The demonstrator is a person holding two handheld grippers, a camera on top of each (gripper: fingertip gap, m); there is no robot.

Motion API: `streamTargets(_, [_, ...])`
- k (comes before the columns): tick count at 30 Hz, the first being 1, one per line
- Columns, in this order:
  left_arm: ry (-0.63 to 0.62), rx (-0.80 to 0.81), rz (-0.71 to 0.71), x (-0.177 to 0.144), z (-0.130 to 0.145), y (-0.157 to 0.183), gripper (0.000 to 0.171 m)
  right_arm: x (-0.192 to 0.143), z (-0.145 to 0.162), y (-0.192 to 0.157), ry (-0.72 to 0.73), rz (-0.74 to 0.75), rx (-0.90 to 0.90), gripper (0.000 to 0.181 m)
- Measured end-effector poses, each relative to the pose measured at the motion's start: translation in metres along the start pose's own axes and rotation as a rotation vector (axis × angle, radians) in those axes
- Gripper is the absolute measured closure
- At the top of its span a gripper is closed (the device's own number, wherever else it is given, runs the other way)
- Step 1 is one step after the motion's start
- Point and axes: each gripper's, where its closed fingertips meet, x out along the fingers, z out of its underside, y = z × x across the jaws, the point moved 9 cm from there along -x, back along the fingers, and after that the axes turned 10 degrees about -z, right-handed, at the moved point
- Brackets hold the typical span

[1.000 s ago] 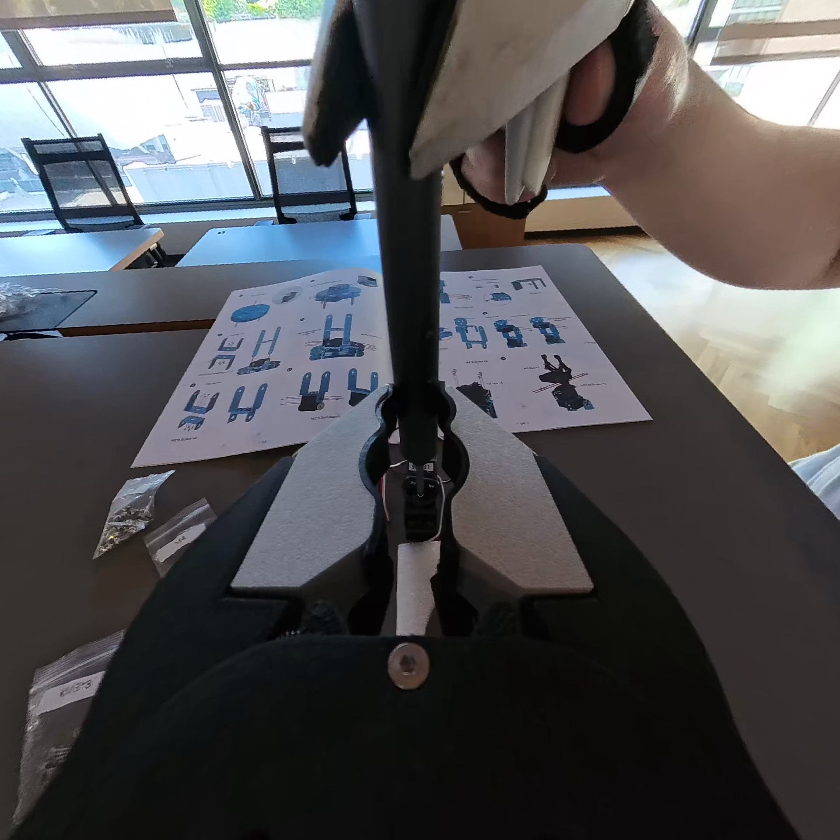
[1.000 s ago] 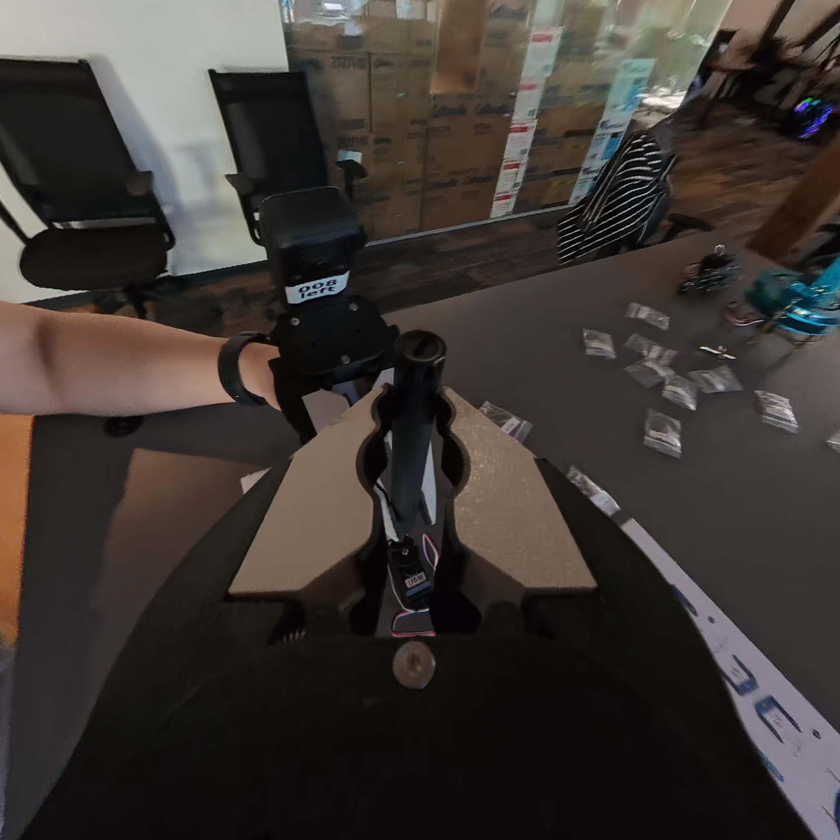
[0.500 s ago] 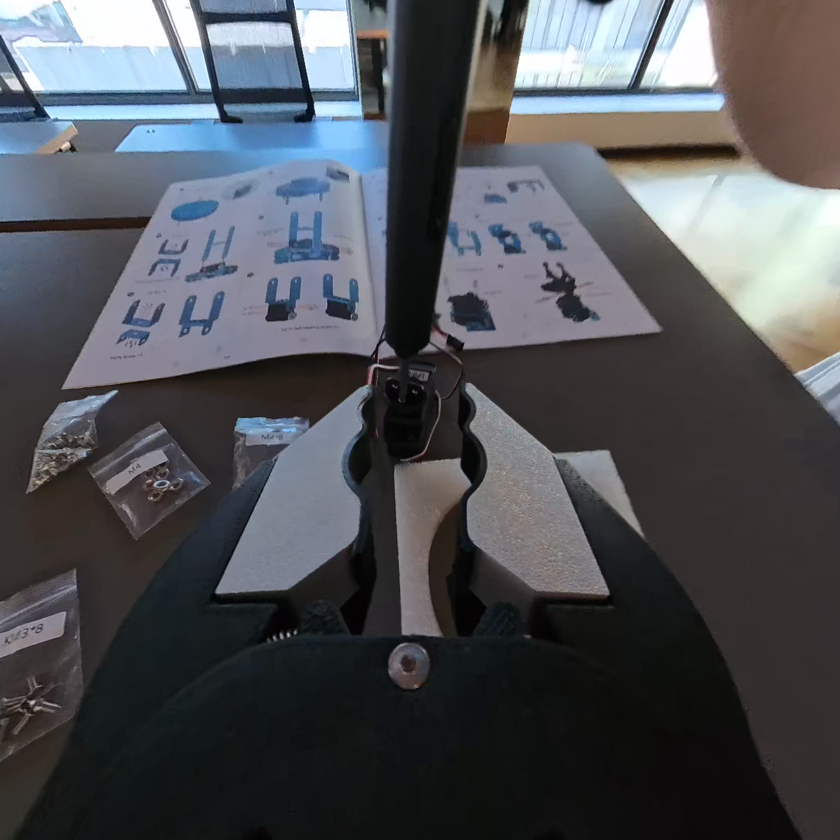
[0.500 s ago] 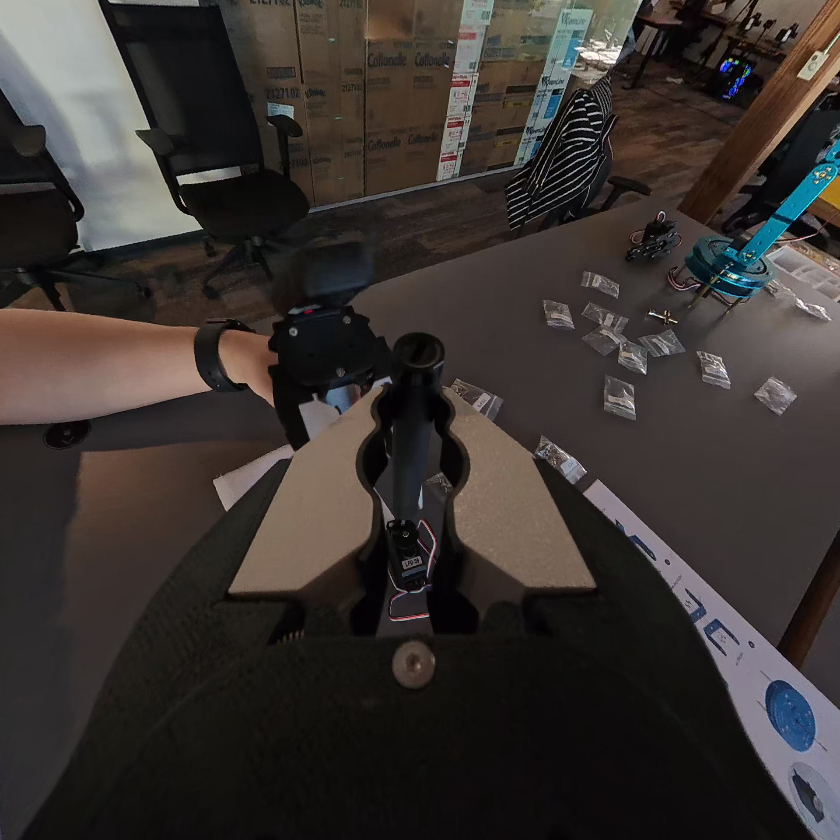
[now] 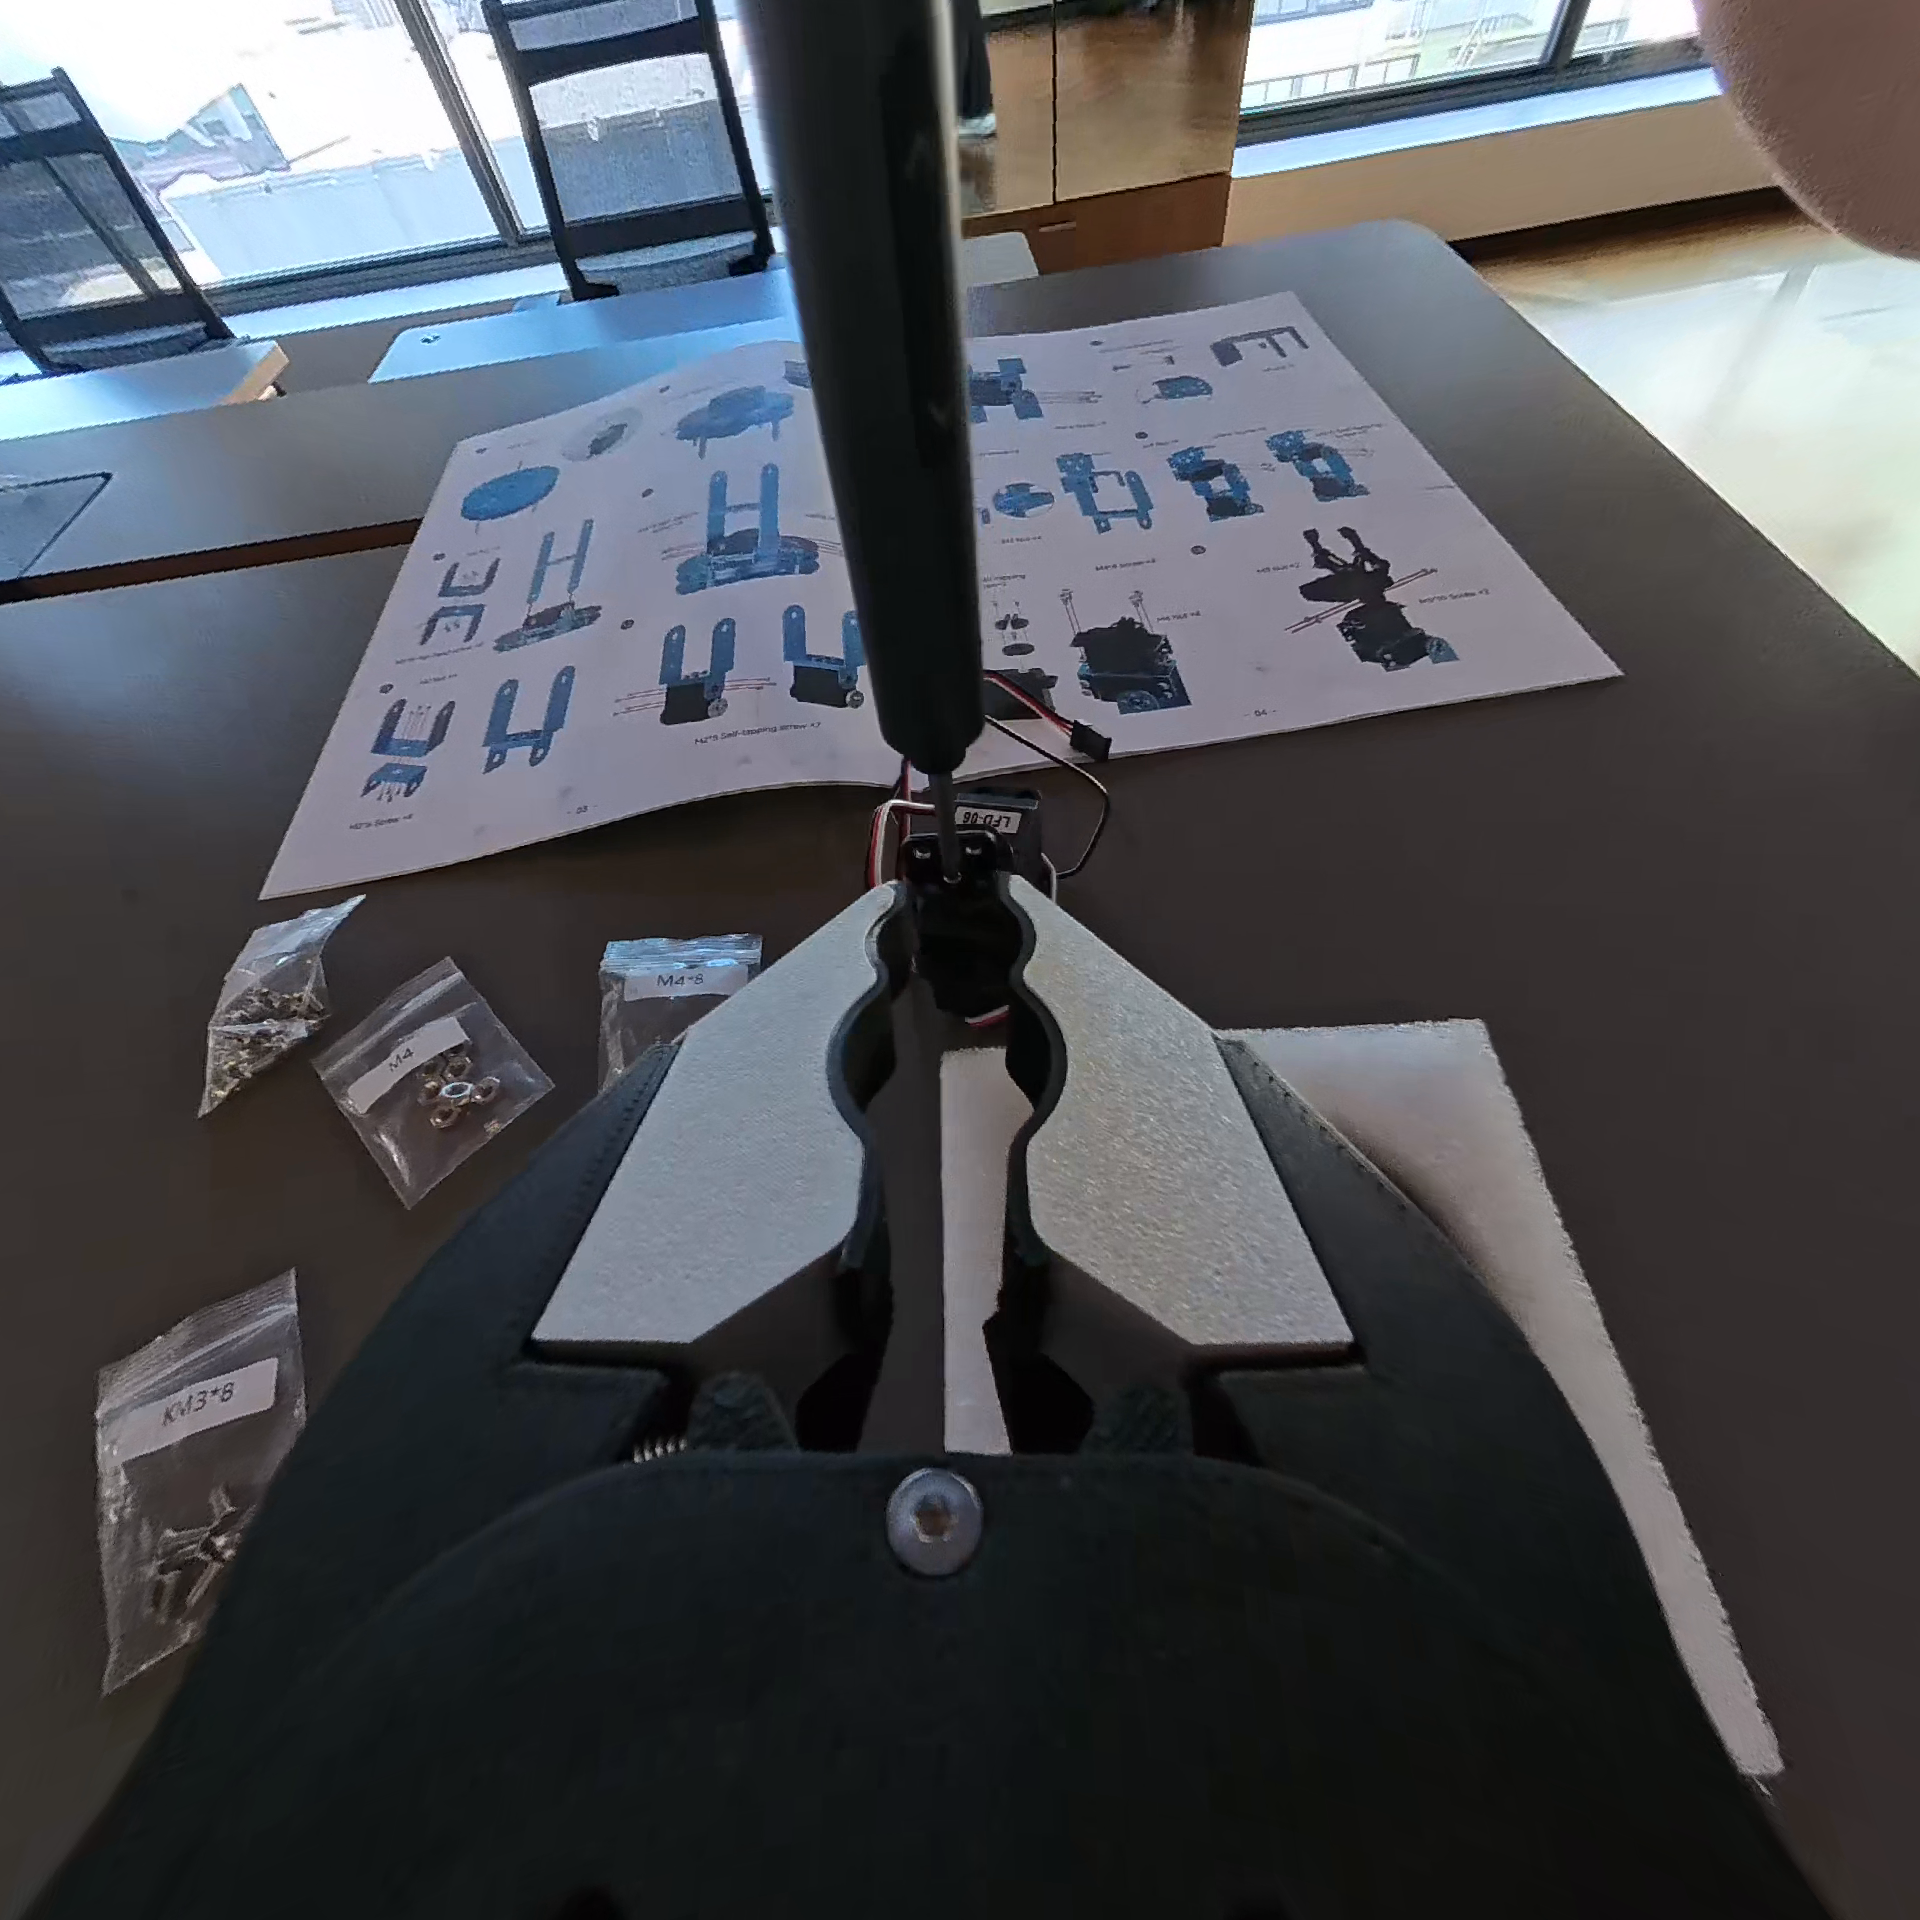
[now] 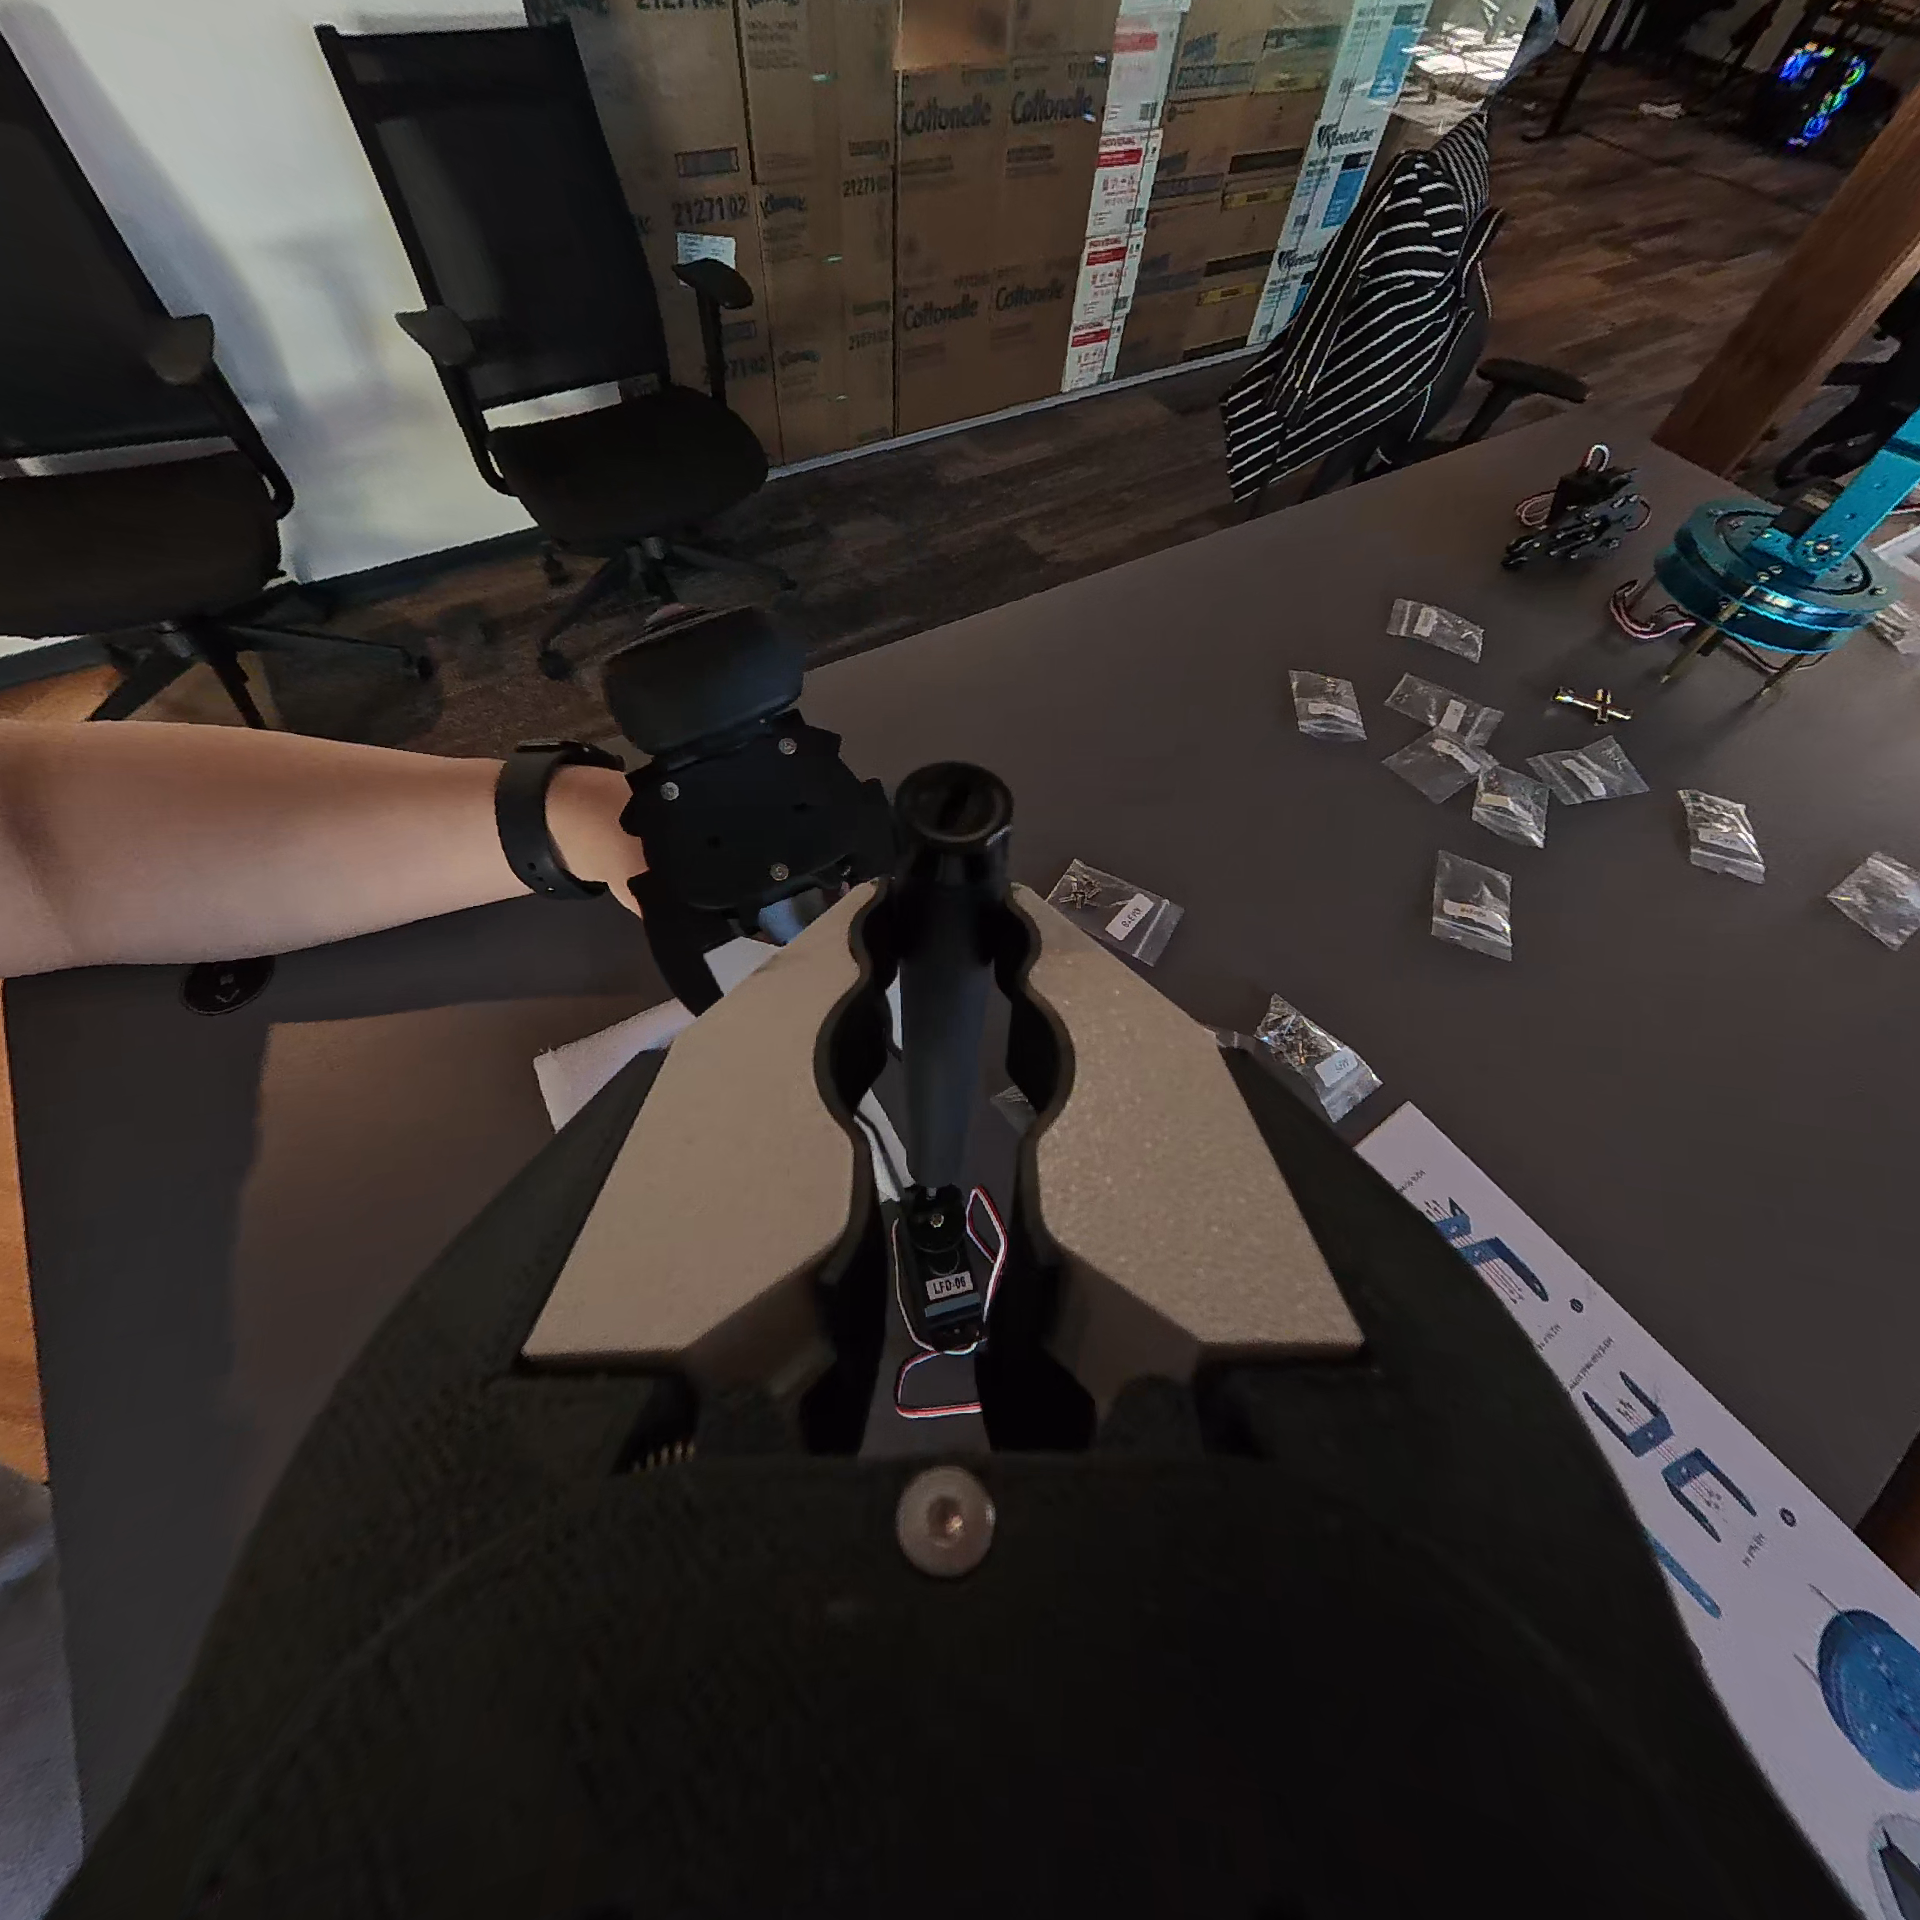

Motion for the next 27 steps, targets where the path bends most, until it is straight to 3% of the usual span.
streamTargets(6, [-0.005, -0.003, -0.011, 0.005, -0.001, 0.0, 0.144, 0.0, 0.001, 0.001, 0.009, -0.009, 0.006, 0.165])
streamTargets(13, [0.013, -0.103, 0.044, 0.008, -0.004, 0.0, 0.148, 0.0, 0.001, -0.001, 0.003, -0.008, -0.007, 0.165])
streamTargets(27, [0.02, -0.102, 0.062, 0.01, 0.002, -0.003, 0.155, -0.001, 0.004, 0.004, 0.053, -0.017, 0.016, 0.165])
